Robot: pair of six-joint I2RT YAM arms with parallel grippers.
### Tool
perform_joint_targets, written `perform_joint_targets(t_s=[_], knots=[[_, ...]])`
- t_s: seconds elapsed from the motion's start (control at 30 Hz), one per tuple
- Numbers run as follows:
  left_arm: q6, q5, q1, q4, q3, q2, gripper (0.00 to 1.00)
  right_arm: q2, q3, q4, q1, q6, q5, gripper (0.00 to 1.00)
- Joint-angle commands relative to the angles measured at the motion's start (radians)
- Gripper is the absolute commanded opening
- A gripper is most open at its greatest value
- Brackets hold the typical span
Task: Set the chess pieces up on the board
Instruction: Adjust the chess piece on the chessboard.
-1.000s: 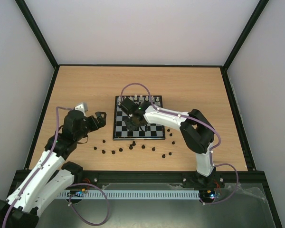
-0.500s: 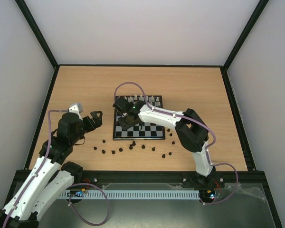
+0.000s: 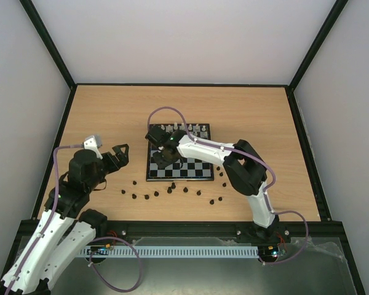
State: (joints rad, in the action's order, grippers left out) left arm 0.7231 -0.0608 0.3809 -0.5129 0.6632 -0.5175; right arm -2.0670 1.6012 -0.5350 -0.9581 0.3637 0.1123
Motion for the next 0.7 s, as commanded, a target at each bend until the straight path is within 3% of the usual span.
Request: perform_joint_targets(t_s=[0.0,0.67], knots=[[0.001,-0.01,-0.007,-0.023,0.032,0.011,0.99,-0.035,0.035,-0.064,-0.013,0.0,0.001,0.17],[-0.002,-0.007,-0.007,-0.014,0.025,0.01,0.99,-0.057,0.057,-0.083,-0.038,-0.006,0.001,0.1]])
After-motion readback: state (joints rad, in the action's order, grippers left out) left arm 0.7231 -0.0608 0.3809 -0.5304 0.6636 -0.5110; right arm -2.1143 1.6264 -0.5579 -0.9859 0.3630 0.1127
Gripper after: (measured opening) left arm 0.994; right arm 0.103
